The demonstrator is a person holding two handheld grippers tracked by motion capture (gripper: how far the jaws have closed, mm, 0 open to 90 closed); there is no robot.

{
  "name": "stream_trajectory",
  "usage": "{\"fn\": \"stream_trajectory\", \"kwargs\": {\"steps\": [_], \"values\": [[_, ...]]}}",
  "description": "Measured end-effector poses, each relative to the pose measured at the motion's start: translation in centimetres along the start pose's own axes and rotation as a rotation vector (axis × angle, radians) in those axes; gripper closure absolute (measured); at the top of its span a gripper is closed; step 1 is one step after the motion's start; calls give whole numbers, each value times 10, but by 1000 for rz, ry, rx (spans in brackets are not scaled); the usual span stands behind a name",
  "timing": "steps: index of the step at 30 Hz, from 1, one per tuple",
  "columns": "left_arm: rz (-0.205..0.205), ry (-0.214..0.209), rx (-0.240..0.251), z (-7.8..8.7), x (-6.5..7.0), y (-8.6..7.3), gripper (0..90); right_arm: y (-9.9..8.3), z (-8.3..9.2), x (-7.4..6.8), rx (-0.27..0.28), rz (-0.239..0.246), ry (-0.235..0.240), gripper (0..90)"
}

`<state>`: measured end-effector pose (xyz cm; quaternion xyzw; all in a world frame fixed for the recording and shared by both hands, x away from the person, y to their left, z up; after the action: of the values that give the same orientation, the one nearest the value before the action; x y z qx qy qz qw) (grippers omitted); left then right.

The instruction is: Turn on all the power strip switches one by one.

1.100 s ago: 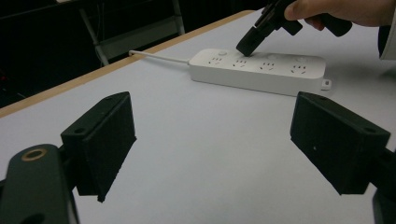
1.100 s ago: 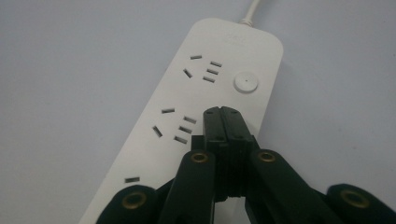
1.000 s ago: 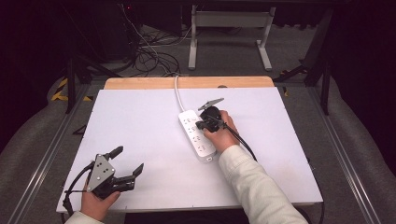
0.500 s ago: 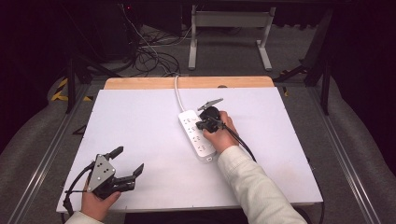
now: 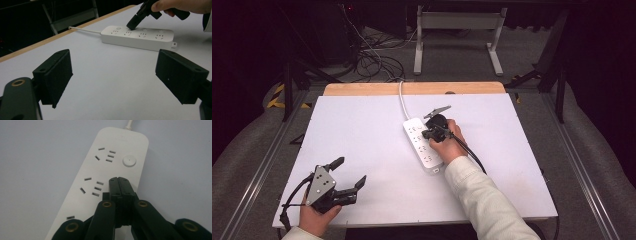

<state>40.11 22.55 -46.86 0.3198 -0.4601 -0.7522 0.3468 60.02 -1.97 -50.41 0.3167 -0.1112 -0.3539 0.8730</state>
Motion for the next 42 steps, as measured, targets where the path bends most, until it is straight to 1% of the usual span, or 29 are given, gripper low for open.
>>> {"fn": "stream_trajectory", "kwargs": {"steps": [1, 3, 6, 7, 9, 11, 15, 17, 20, 22, 25, 30, 31, 33, 34, 42], "values": [[3, 0, 1, 0, 0, 0, 144, 1, 0, 0, -7, 0, 2, 900], [0, 2, 2, 0, -1, 0, 145, 3, 3, -2, -7, -9, 29, 900], [-2, 6, 3, 0, -3, 0, 144, 11, 12, -3, 63, 26, -1, 900], [7, 3, 2, -1, -2, 0, 145, 15, 15, -3, 84, 33, -1, 900], [6, 1, 0, -1, -1, 0, 145, 20, 18, -1, 94, 40, -6, 900], [1, 2, 3, 0, -1, 0, 145, 25, 19, -1, 104, 61, -9, 900], [-3, 4, 4, 0, -2, 0, 144, 33, 16, 0, 124, 78, -9, 900], [4, 1, 4, 1, -2, 0, 144, 34, 12, 2, 125, 73, -7, 900], [-4, 5, 5, 1, -3, 0, 144, 33, 5, 4, 119, 65, -7, 900], [4, 2, 5, 1, -2, 0, 144, 33, 2, 6, 117, 64, -6, 900], [4, 1, 5, 1, -2, 0, 145, 33, -3, 8, 126, 59, 0, 900], [2, 2, 6, 0, -2, 0, 144, 33, -9, 8, 121, 60, 0, 900], [-4, 4, 5, 0, -3, 0, 144, 32, -11, 9, 118, 57, -1, 900], [-3, 3, 5, 1, -3, 0, 145, 31, -13, 9, 112, 58, -1, 900], [4, 0, 6, 0, -2, 0, 145, 31, -14, 10, 107, 57, -3, 900], [5, -3, 6, 1, -2, 0, 144, 29, -20, 13, 99, 48, -14, 900]]}}
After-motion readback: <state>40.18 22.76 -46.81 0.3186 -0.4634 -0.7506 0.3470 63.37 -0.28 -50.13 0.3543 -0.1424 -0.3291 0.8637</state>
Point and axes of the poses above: each handheld gripper's, and its own axes: z roughly backward along the jaws, y roughly out of its top, x roughly to its right, the point moved 7 cm from there along -z, roughly forward along the jaws, and after that the axes turned 3 degrees about -x, right-handed, at the moved point
